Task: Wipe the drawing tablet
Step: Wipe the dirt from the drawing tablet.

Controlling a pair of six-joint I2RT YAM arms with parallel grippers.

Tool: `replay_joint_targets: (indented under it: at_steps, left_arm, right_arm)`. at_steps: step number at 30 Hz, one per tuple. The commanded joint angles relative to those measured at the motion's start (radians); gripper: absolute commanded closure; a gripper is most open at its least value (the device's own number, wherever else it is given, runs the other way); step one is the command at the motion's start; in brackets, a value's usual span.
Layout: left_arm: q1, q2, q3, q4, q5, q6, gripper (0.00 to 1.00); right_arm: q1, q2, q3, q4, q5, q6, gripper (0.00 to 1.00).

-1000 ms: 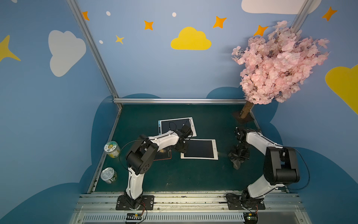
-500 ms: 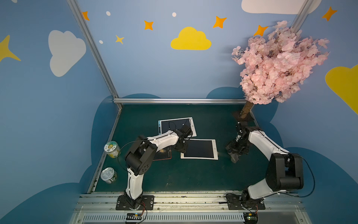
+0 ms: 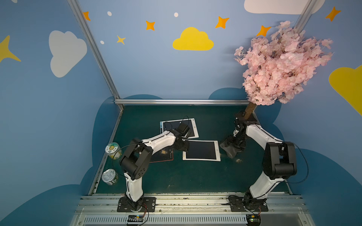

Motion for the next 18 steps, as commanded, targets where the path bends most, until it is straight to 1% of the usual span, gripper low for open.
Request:
replay_joint_targets:
  at_steps: [1, 4, 6, 9, 12, 15, 18]
  left_arm:
    - [0.021, -0.027, -0.036, 0.026, 0.069, -0.018, 0.34]
    - [0.035, -0.031, -0.05, 0.042, 0.088, -0.021, 0.34]
    - [0.04, -0.026, -0.054, 0.047, 0.097, -0.02, 0.34]
    - [0.045, -0.015, -0.055, 0.057, 0.108, -0.02, 0.34]
    - [0.048, -0.004, -0.054, 0.068, 0.121, -0.025, 0.34]
    - [0.051, 0.003, -0.054, 0.073, 0.133, -0.03, 0.34]
    - [0.053, -0.001, -0.057, 0.076, 0.135, -0.03, 0.34]
  right_arm:
    - [0.02, -0.048, 0.02, -0.018, 0.01, -0.01, 0.16]
    - [0.05, -0.091, 0.015, -0.044, 0.052, -0.021, 0.17]
    - [0.081, -0.133, 0.007, -0.06, 0.075, -0.029, 0.19]
    - [0.133, -0.217, -0.039, -0.018, -0.011, -0.07, 0.25]
    - [0.176, -0.286, -0.082, 0.025, -0.123, -0.088, 0.25]
    - [0.185, -0.302, -0.088, 0.008, -0.149, -0.068, 0.25]
    - [0.186, -0.3, -0.103, 0.038, -0.22, -0.077, 0.25]
